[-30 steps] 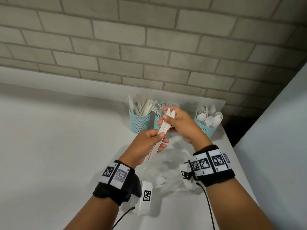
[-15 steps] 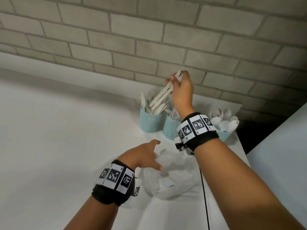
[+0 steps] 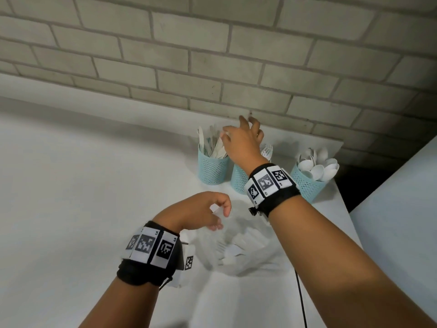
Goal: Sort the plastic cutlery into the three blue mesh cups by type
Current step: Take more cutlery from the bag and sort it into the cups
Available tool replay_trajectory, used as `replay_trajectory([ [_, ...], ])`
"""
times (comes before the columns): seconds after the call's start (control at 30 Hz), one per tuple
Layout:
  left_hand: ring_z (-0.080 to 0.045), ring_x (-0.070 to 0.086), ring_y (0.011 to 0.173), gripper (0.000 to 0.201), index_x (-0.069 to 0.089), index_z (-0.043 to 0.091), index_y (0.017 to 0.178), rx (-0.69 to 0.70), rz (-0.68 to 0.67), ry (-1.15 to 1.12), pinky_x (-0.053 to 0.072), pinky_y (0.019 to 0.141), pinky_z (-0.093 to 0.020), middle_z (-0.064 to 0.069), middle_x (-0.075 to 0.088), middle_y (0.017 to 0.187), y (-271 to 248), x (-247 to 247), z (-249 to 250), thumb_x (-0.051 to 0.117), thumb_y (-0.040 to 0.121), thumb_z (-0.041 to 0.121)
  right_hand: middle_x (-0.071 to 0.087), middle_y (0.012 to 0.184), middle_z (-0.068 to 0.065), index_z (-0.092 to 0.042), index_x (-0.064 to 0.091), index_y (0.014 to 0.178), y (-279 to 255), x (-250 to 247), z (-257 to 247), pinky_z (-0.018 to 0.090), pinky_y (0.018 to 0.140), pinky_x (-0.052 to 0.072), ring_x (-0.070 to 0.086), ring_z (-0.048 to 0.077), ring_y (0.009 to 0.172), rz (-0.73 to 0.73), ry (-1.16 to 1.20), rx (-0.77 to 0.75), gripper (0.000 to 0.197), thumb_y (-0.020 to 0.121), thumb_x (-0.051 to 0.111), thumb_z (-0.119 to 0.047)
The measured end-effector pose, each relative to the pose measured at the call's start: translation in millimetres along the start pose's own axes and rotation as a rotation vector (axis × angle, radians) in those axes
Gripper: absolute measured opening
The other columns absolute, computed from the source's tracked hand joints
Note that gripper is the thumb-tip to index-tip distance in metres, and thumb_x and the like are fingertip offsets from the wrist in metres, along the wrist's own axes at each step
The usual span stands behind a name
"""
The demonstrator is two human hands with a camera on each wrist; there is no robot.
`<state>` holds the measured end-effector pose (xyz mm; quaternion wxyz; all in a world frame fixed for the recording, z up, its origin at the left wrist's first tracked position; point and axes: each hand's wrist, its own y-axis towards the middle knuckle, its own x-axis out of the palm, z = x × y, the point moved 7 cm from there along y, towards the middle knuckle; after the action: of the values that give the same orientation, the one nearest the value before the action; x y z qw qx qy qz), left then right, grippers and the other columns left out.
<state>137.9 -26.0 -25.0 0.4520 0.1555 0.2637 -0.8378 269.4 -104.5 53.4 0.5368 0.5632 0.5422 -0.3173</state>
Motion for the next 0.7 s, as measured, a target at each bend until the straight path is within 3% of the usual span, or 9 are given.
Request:
replay_trajectory([
  [0.07,-0.016,0.068,0.086,0.035,0.065,0.031,0.077,-0.027,0.030,0.039,0.053,0.087,-0.028,0.000,0.064,0.099,2,1,-1,0.052,0.087,0.000,0.052,0.132,0.010,-0.017,0.065,0.115,-9,-21,-3,0.037,0.099,0.034,0.040,0.027,0.122,0.038,0.155,-0.029,0.030,0.096,0.042,-0.019],
  [0.13,-0.012,0.066,0.087,0.040,0.069,0.027,0.090,-0.060,0.052,0.091,0.052,0.083,-0.025,-0.005,0.065,0.106,4,4,-4,0.041,0.090,-0.001,0.065,0.091,0.001,-0.010,0.069,0.096,-25,-38,-4,0.025,0.074,0.045,0.058,0.008,0.080,-0.017,0.469,-0.022,0.028,0.093,0.042,-0.006],
  [0.2,-0.010,0.062,0.089,0.038,0.067,0.022,0.105,-0.069,0.078,0.139,0.048,0.080,-0.021,-0.005,0.064,0.114,4,6,-3,0.039,0.091,0.001,0.061,0.062,-0.009,-0.008,0.069,0.077,-45,-48,-5,0.011,0.052,0.041,0.053,-0.004,0.048,-0.170,0.613,0.004,0.029,0.089,0.044,0.001],
  [0.23,-0.009,0.060,0.092,0.034,0.066,0.020,0.110,-0.057,0.095,0.171,0.045,0.082,-0.020,-0.002,0.063,0.119,3,7,0,0.042,0.092,0.004,0.060,0.055,-0.011,-0.010,0.068,0.071,-58,-49,-6,0.009,0.048,0.039,0.053,-0.005,0.044,-0.290,0.589,0.000,0.030,0.087,0.045,0.002],
  [0.33,-0.014,0.054,0.111,0.029,0.061,0.016,0.120,-0.027,0.140,0.311,0.036,0.091,-0.018,-0.001,0.057,0.127,1,9,7,0.053,0.092,0.014,0.069,0.067,-0.006,-0.013,0.068,0.072,-104,-30,-7,0.017,0.061,0.049,0.064,0.004,0.063,-0.777,0.434,-0.001,0.030,0.087,0.046,0.000],
  [0.4,-0.017,0.050,0.119,0.034,0.058,0.014,0.125,-0.020,0.164,0.390,0.033,0.091,-0.018,-0.002,0.054,0.131,-1,10,12,0.056,0.091,0.017,0.070,0.081,0.003,-0.007,0.069,0.086,-127,-11,0,0.024,0.070,0.053,0.066,0.015,0.076,-0.953,0.347,0.057,0.023,0.089,0.047,0.000],
  [0.47,-0.017,0.048,0.123,0.040,0.054,0.014,0.129,-0.013,0.187,0.418,0.032,0.094,-0.018,-0.002,0.051,0.134,-3,13,16,0.058,0.089,0.016,0.069,0.094,0.007,-0.005,0.068,0.101,-140,9,5,0.031,0.078,0.055,0.067,0.020,0.088,-0.977,0.191,0.070,0.019,0.088,0.054,-0.004],
  [0.6,-0.016,0.043,0.129,0.052,0.046,0.015,0.135,-0.009,0.194,0.416,0.031,0.101,-0.020,-0.002,0.045,0.139,-10,19,18,0.063,0.086,0.013,0.066,0.112,0.007,-0.010,0.060,0.119,-161,42,14,0.036,0.088,0.053,0.064,0.023,0.103,-0.976,-0.150,0.020,0.041,0.081,0.069,-0.023],
  [0.7,-0.016,0.041,0.130,0.057,0.044,0.017,0.137,-0.019,0.197,0.423,0.030,0.102,-0.020,0.000,0.043,0.140,-16,21,17,0.065,0.085,0.009,0.062,0.120,0.008,-0.010,0.053,0.126,-176,56,16,0.039,0.094,0.048,0.059,0.026,0.109,-1.015,-0.225,0.020,0.053,0.080,0.072,-0.029],
])
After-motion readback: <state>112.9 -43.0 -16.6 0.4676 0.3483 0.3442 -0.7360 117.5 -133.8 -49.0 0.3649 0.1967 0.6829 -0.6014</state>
